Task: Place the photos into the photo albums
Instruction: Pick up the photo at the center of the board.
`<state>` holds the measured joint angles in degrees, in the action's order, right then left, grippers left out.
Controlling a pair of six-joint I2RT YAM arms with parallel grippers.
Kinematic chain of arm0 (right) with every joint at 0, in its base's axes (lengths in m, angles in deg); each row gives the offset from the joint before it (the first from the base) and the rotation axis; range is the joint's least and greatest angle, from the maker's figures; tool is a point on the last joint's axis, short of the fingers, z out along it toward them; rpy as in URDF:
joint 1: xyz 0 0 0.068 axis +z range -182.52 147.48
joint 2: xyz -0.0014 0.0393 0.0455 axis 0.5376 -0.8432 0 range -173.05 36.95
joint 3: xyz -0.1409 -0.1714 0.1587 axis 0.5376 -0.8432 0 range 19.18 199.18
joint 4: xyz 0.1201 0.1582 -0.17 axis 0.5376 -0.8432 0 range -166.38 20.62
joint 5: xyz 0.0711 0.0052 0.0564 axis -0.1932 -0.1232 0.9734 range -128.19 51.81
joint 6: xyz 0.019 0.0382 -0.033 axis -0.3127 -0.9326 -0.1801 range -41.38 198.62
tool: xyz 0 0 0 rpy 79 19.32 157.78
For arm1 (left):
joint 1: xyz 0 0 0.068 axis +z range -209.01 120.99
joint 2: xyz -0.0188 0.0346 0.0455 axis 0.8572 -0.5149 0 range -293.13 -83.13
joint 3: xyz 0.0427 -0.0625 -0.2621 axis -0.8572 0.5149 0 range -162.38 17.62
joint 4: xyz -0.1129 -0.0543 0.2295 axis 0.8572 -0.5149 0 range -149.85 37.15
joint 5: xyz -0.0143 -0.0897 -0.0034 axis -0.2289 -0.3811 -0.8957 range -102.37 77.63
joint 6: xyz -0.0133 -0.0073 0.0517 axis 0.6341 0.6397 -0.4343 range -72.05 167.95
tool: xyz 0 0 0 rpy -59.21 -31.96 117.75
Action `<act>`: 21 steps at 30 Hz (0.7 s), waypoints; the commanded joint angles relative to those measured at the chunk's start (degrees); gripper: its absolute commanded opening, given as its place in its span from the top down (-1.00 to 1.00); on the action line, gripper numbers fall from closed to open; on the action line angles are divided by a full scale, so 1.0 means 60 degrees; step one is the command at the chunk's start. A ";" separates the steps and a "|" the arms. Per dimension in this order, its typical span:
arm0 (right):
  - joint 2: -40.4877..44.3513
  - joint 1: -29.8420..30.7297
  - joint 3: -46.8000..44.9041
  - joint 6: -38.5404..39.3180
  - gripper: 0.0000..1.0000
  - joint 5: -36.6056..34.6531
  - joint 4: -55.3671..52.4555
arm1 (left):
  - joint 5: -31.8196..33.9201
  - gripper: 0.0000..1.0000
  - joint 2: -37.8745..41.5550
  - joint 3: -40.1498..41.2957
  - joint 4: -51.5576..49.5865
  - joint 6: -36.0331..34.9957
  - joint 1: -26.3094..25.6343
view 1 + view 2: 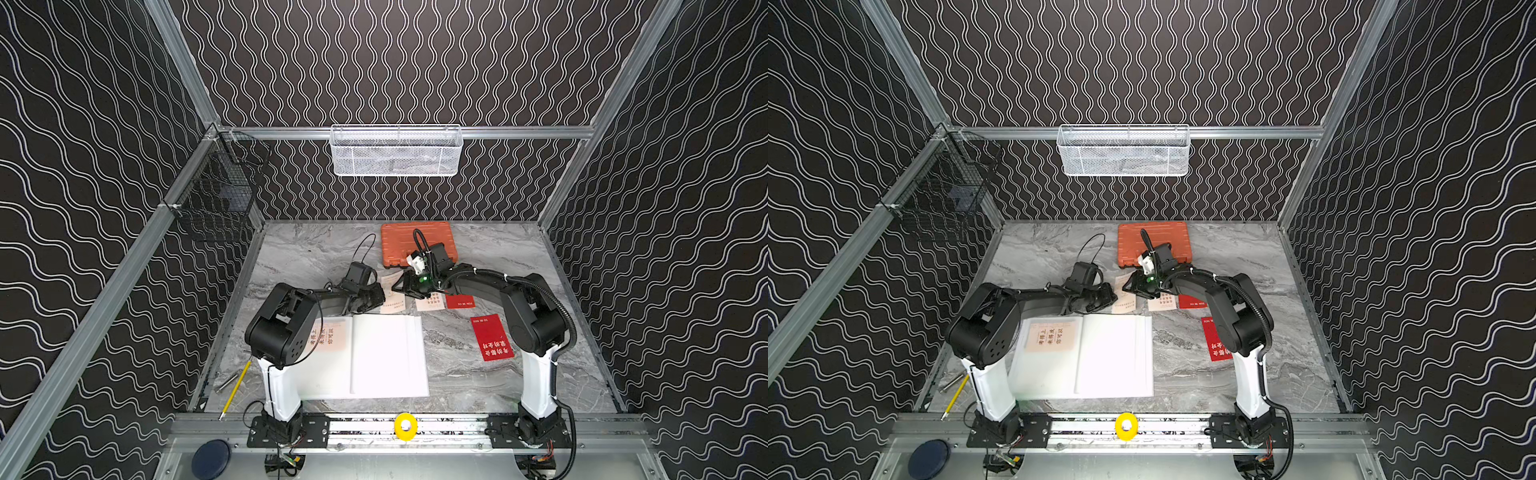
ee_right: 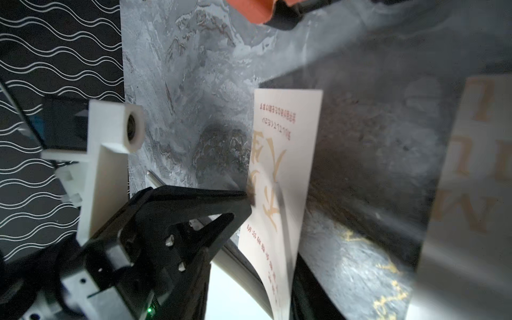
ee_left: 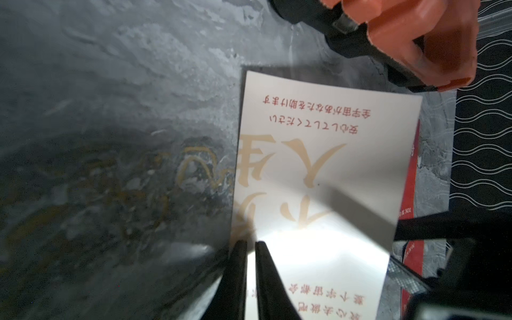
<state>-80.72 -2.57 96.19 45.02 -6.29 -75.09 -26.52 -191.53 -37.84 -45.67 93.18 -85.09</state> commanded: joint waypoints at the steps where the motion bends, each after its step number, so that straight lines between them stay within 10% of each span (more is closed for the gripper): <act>1: -0.0091 0.0017 -0.0047 -0.0068 0.15 0.0228 0.0471 | -0.0266 0.71 -0.0010 0.0145 -0.1129 0.0193 0.0053; 21: -0.0243 -0.0023 0.0274 0.0218 1.00 -0.0115 0.0148 | -0.0472 0.42 0.0740 -0.0429 -0.1568 -0.0120 0.0084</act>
<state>-83.14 -2.63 97.20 45.08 -6.16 -73.93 -29.43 -188.23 -39.39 -52.93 94.10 -84.68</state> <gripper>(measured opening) 0.056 0.286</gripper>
